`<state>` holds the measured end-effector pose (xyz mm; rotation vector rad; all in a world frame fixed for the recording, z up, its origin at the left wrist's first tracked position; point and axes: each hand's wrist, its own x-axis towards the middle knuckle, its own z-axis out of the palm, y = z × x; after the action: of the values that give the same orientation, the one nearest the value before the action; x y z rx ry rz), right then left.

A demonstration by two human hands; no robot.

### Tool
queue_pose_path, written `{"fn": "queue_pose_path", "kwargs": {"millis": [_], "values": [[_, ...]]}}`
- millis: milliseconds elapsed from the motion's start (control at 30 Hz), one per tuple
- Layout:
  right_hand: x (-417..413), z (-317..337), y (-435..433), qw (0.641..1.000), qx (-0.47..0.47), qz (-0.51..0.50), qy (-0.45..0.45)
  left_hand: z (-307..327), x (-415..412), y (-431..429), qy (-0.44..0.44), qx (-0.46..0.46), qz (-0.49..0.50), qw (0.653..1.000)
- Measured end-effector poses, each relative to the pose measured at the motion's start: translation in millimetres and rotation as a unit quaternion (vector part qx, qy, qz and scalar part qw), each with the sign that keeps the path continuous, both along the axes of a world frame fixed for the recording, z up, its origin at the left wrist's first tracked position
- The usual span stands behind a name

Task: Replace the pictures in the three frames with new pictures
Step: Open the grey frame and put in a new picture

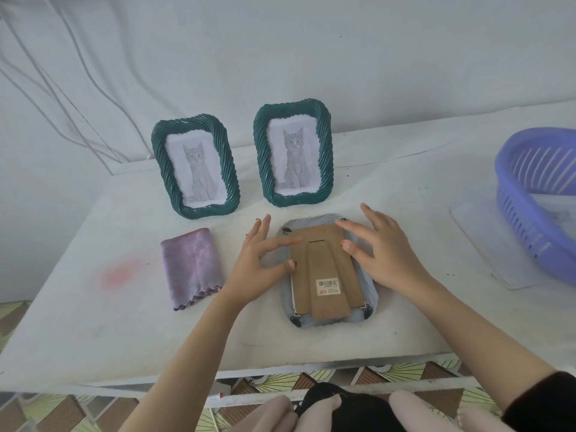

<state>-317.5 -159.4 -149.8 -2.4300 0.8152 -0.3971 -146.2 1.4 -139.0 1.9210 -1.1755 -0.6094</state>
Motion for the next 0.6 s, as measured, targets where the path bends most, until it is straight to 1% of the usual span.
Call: {"fn": "queue_pose_path", "kwargs": {"millis": [100,167,267,400,467,600], "values": [[-15.8,5.7,4.6,0.996,0.057,0.071,-0.003,2.6,-5.2,13.5,-0.003,0.029,-0.056,0.998],[-30.0,10.2,6.3,0.99,0.078,0.12,0.014,3.3,-6.8,21.7,-0.018,0.056,-0.092,0.994],[-48.6,12.9,6.1,0.981,0.099,0.16,0.046,3.1,-8.5,30.2,-0.051,0.096,-0.125,0.986],[-60.7,7.7,3.5,0.976,0.071,0.188,0.08,3.0,-9.4,33.1,-0.098,0.122,-0.14,0.978],[-62.4,5.2,2.6,0.976,0.057,0.191,0.087,4.4,-9.6,33.2,-0.105,0.119,-0.14,0.977],[-60.2,10.5,5.3,0.975,0.057,0.197,0.088,6.3,-9.7,33.6,-0.116,0.098,-0.133,0.979]]}}
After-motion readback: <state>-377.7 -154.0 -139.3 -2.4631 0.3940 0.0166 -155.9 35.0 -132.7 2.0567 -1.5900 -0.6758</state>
